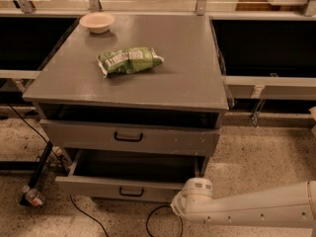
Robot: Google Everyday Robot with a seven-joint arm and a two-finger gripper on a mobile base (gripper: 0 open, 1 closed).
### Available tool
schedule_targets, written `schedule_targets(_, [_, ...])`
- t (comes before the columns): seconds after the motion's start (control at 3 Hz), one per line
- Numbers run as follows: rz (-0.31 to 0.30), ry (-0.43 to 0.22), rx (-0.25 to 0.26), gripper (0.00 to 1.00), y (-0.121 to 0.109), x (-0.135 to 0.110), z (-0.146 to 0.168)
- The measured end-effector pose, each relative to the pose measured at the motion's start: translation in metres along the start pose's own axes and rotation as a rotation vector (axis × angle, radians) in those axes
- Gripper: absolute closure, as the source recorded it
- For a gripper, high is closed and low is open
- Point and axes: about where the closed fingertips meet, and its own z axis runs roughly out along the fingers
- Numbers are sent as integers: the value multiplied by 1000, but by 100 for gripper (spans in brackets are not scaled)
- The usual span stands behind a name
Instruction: Close middle drawer
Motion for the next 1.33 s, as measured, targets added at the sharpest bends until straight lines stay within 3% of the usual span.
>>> schedule_targets(0.33, [0,0,0,4,0,0,0])
schedule_targets(0.67, [0,0,0,0,0,0,0])
schedule_targets(1.0, [0,0,0,2,0,0,0])
schedule_targets(1.33, [0,0,0,21,0,0,0])
